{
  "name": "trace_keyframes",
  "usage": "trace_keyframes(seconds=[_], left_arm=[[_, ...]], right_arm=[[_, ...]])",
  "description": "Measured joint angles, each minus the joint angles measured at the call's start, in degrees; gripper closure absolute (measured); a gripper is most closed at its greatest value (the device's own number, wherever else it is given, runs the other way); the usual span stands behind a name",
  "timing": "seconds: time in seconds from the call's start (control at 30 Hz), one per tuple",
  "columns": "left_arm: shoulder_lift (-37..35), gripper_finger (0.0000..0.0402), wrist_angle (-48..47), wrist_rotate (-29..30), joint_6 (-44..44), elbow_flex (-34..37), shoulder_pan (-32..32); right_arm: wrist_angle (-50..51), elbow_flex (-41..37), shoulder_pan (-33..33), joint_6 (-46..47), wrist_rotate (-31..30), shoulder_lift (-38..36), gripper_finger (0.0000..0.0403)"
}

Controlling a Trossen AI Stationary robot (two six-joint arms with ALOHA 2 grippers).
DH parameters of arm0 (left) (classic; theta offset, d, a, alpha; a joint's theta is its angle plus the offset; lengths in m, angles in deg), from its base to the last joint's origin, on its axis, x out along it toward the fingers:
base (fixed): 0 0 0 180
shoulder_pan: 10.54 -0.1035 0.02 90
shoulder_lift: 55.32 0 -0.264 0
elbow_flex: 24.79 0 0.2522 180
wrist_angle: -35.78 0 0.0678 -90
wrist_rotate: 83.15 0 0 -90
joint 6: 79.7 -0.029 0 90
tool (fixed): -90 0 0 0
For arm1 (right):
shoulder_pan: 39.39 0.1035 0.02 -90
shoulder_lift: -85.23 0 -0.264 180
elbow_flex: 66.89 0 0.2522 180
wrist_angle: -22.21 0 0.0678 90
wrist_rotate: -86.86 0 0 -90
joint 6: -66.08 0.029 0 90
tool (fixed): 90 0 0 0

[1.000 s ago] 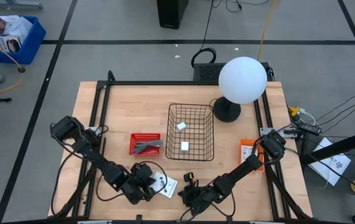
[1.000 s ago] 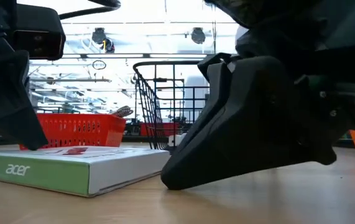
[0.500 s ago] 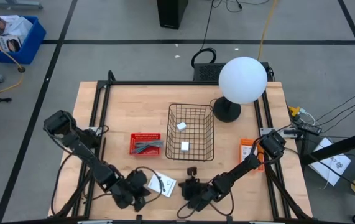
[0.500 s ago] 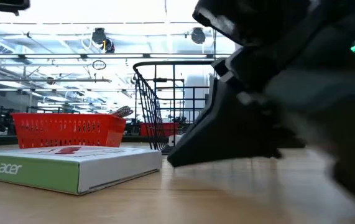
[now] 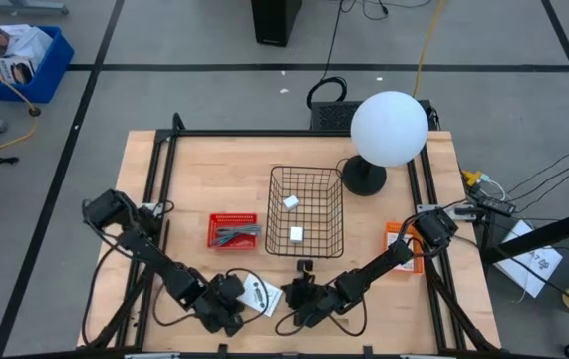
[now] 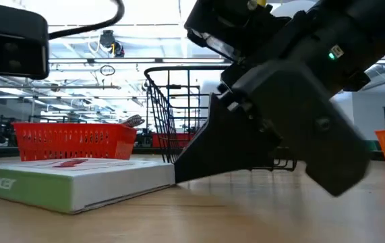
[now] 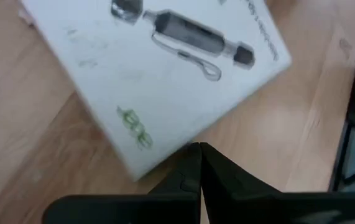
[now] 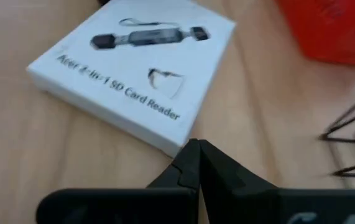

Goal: Pick and place items into bin
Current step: Put the card reader box into the orange basket

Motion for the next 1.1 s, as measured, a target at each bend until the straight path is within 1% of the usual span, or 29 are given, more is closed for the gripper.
trace_keyframes(seconds=[0.13,0.27,0.4,0.47,0.57,0.7,0.9,1.1], left_arm=[[1.7,0.0396,0.7,-0.3,1.7,-0.3,-1.7],[1.8,0.0394,0.6,0.7,1.7,-0.2,-2.3],[1.8,0.0397,0.3,1.8,0.3,-0.2,-3.1],[1.8,0.0391,0.2,2.4,0.1,-0.2,-3.5],[1.3,0.0388,0.1,2.6,0.1,-0.1,-3.5],[-0.2,0.0398,-1.0,4.3,-0.5,0.1,-2.9],[-1.9,0.0387,-0.6,5.0,-0.9,0.2,-2.4],[-1.8,0.0398,-0.3,4.7,-0.7,0.2,-2.5]], right_arm=[[-1.5,0.0,-0.3,0.2,3.9,0.0,0.0403],[-5.5,0.0,0.0,-3.4,10.3,0.0,0.0403],[-10.0,0.0,0.7,-6.1,14.1,-0.1,0.0403],[-10.8,0.0,1.1,-6.4,13.9,-0.1,0.0403],[-9.8,0.0,1.1,-4.3,12.8,-0.1,0.0403],[-8.7,0.1,0.9,-3.9,11.0,-0.1,0.0403],[-8.1,0.1,1.0,-3.3,11.1,-0.1,0.0403],[-7.5,0.1,0.9,-2.6,11.2,-0.2,0.0403]])
